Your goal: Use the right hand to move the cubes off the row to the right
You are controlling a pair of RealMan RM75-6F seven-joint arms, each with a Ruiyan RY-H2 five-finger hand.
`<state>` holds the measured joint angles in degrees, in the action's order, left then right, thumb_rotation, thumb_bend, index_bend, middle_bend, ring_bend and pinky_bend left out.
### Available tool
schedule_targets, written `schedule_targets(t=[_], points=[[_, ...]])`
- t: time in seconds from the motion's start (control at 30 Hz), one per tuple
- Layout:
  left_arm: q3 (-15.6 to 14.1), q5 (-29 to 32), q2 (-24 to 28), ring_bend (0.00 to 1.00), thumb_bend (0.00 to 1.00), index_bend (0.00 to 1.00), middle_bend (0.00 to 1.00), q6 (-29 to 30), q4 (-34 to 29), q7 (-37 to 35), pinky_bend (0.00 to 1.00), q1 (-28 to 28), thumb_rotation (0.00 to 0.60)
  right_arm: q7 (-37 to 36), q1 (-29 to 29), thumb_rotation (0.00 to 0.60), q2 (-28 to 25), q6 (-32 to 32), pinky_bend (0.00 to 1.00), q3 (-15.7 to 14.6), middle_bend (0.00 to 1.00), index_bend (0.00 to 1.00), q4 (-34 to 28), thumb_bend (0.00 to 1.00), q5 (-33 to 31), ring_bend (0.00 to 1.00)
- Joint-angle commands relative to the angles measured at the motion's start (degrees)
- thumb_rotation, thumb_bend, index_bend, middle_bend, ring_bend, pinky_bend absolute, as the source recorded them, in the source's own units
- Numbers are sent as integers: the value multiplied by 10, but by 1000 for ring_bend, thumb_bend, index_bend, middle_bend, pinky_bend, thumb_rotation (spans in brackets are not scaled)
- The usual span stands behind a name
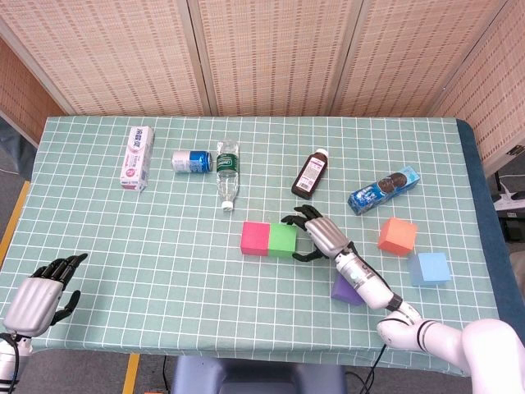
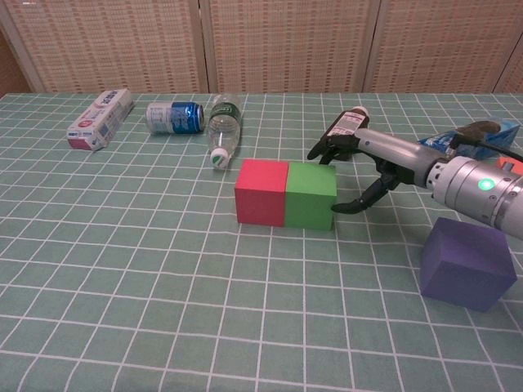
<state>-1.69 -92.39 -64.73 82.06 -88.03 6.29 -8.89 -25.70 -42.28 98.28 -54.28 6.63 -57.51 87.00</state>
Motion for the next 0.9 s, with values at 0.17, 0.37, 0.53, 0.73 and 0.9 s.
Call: schedule_targets(t=[0.17, 0.37, 0.53, 0.73, 0.9], points=[[-2, -4, 1, 219, 469, 132, 202, 1, 0, -4, 397, 0, 600, -4, 1, 600, 27, -34, 79, -8, 385, 316, 42, 112, 14, 173], [-6, -13, 3, 218, 469, 132, 202, 5, 3, -11, 397, 1, 600, 15, 23, 600, 6, -66, 119, -6, 443, 409, 28, 112, 4, 239], [-3, -4, 2, 218, 469, 132, 202, -8, 3, -11, 398, -4, 600, 80, 52, 600, -53, -78, 130, -9, 448, 415, -29, 112, -16, 243], [-2, 3, -3, 219, 469, 132, 202, -20, 1, 5, 398, -9, 600, 153, 82, 600, -118, -85, 133, 3, 447, 418, -95, 111, -57, 240], [-3, 5, -8, 218, 469, 132, 202, -31, -1, 21, 398, -13, 600, 106, 92, 600, -171, -61, 81, -6, 245, 234, -131, 111, -60, 47]])
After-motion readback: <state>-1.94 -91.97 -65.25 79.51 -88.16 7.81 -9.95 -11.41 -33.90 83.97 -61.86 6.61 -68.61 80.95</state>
